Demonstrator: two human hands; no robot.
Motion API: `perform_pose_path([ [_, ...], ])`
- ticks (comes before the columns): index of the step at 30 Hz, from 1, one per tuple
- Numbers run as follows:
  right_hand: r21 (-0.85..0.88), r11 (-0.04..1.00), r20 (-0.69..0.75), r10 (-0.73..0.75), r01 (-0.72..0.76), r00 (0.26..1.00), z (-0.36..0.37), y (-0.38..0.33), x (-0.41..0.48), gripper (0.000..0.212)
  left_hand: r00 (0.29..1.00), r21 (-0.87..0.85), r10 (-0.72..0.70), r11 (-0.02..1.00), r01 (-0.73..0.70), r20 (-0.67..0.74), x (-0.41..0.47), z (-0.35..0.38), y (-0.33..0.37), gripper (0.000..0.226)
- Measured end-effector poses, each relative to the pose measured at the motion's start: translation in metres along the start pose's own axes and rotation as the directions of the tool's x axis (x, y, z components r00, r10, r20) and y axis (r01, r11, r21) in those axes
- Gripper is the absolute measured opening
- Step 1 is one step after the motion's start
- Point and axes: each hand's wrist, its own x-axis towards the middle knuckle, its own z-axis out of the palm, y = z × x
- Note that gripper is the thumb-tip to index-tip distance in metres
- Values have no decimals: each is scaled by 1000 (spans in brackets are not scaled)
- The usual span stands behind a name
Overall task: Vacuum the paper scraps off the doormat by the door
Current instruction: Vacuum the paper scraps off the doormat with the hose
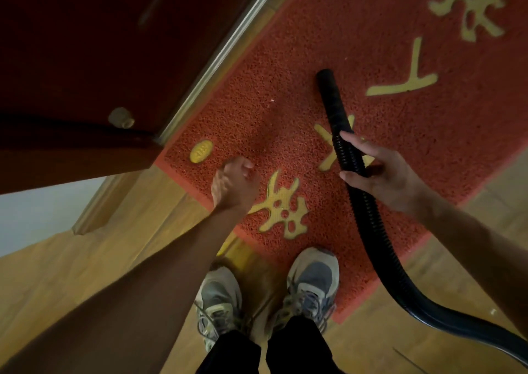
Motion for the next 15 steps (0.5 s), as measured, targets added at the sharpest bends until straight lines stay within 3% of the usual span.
perform_pose_path([
  [6, -51, 998, -13, -48, 47, 999, 2, 13, 5, 70, 987, 35, 148, 989, -145, -71, 23, 19, 12, 10],
  [15, -32, 998, 12, -52, 53, 999, 2, 14, 4, 70, 989, -18, 81, 996, -84, -122, 33, 29, 13, 5],
])
